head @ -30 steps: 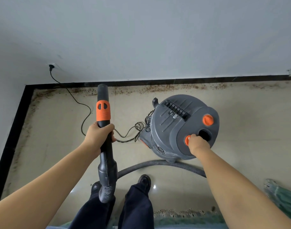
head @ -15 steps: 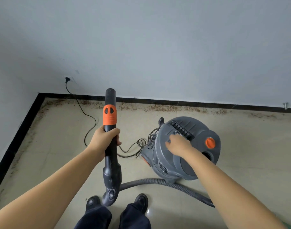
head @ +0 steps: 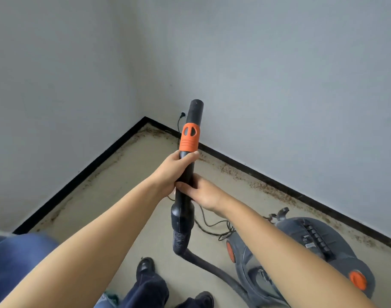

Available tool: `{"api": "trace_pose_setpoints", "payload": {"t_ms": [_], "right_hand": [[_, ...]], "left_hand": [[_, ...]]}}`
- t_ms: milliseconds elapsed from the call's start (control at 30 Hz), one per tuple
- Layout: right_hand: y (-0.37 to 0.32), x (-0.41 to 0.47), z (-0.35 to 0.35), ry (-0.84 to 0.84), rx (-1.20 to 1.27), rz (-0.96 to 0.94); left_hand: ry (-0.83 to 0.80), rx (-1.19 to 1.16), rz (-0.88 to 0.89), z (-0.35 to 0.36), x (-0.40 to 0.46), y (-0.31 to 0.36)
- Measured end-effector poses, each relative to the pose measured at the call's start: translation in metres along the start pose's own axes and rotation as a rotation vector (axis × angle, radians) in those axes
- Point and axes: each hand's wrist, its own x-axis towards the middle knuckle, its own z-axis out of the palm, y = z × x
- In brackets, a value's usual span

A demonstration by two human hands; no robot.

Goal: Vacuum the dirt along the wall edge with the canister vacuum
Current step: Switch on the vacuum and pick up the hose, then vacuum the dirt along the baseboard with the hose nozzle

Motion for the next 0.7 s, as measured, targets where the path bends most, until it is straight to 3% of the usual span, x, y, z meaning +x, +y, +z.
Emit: {"api": "trace_pose_setpoints", "payload": {"t_ms": [100,300,433,500,567,700], "right_hand": [[-0.020,0.032,0.042,-0.022,0.041,0.001],[-0.093,0.101,0.099,0.023,0.363,0.031],[-0.152,0.166,0.144,0.015,0.398,0.057],[-0.177,0.200,0.174,0.012,0.382,0.058],[-0.197,0.231,0.205,-0.011,0.324,0.063],[-0.218,0.282,0.262,-0.138,0.155,0.059]], "left_hand": [[-0.026,-0.031,-0.012,-0.058,0.001,0.005],[-0.031,-0.373,-0.028,-0.200,0.001,-0.037],[-0.351,-0.410,-0.084,-0.251,-0.011,-0.092],[-0.417,-0.398,-0.083,-0.261,-0.018,-0.101],[-0.312,-0.387,-0.044,-0.270,-0.018,-0.102],[0.175,-0.330,0.027,-0.307,-0.004,-0.105]]}}
